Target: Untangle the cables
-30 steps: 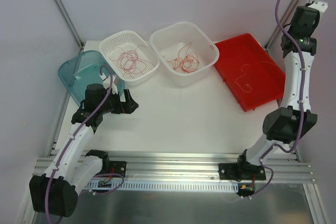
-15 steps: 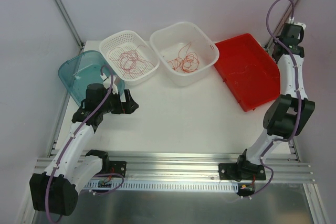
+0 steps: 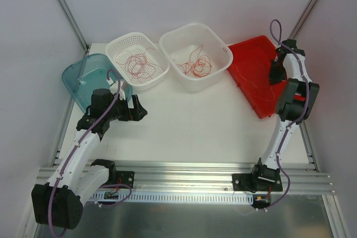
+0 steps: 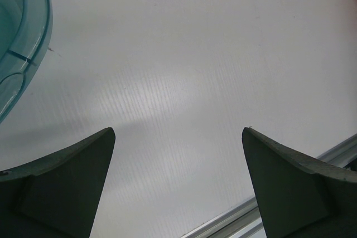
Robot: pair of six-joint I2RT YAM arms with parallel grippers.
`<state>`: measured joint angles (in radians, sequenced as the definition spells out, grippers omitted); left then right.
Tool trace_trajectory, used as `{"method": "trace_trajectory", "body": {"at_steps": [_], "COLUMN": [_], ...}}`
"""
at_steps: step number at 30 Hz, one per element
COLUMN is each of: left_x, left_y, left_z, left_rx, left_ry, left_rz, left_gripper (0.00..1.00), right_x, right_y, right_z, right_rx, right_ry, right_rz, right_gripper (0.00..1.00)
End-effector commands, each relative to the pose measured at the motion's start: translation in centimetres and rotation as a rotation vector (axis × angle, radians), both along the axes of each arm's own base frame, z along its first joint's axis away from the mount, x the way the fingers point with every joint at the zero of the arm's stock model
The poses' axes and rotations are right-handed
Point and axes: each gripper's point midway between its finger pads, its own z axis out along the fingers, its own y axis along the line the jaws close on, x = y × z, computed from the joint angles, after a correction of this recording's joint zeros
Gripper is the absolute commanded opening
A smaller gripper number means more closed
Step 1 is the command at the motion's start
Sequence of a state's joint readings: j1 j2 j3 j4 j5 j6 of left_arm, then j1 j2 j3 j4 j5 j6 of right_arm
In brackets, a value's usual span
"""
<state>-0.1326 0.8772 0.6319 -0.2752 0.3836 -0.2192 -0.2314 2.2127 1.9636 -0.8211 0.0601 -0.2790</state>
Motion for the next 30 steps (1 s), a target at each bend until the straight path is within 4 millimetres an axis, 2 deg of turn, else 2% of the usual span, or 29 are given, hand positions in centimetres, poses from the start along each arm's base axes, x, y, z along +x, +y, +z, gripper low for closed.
{"method": "trace_trajectory", "body": {"at_steps": [1, 3, 5, 6, 10, 13, 17, 23, 27, 28, 29, 30], "left_x": [0.2, 0.1, 0.1, 0.1, 0.1, 0.1, 0.0, 0.0, 0.0, -0.1, -0.1, -0.1], "left_y": [-0.3, -0.4, -0.4, -0.4, -0.3, -0.4, -0.4, -0.4, -0.4, -0.3, -0.3, -0.3], "left_z": [0.9, 0.9, 0.9, 0.9, 0.9, 0.9, 1.0, 1.1, 1.3, 1.4, 1.5, 1.6], "left_rx": [0.008, 0.007, 0.006, 0.007, 0.008, 0.006, 0.005, 0.005, 0.003, 0.003, 0.003, 0.006], "left_ry": [-0.038, -0.037, -0.035, -0.036, -0.038, -0.037, -0.041, -0.045, -0.054, -0.059, -0.062, -0.065], "left_rz": [-0.024, -0.028, -0.027, -0.025, -0.024, -0.025, -0.027, -0.027, -0.026, -0.027, -0.025, -0.022], "left_gripper": [0.99, 0.99, 0.99, 0.99, 0.99, 0.99, 0.99, 0.99, 0.99, 0.99, 0.99, 0.99], "right_x": [-2.3, -2.9, -3.2, -3.4, -3.2, -2.8, -2.3, -1.9, -2.6, -2.9, -3.6, -4.1], "right_y": [2.1, 1.7, 1.4, 1.3, 0.6, 0.2, -0.1, 1.0, 2.0, 2.0, 2.4, 2.5], "right_z": [-1.0, -1.7, -1.9, -2.0, -0.5, 1.8, 5.6, 10.9, 14.1, 14.6, 16.4, 16.7], "right_rx": [0.064, 0.044, 0.025, 0.02, -0.019, -0.047, -0.075, -0.032, 0.006, 0.019, 0.03, 0.043], "right_ry": [0.135, 0.168, 0.183, 0.188, 0.156, 0.093, 0.001, -0.149, -0.232, -0.245, -0.287, -0.294], "right_rz": [0.053, 0.041, 0.025, 0.019, -0.015, -0.035, -0.052, -0.053, -0.074, -0.098, -0.104, -0.112], "right_gripper": [0.08, 0.11, 0.21, 0.32, 0.49, 0.56, 0.61, 0.69, 0.73, 0.75, 0.76, 0.79]}}
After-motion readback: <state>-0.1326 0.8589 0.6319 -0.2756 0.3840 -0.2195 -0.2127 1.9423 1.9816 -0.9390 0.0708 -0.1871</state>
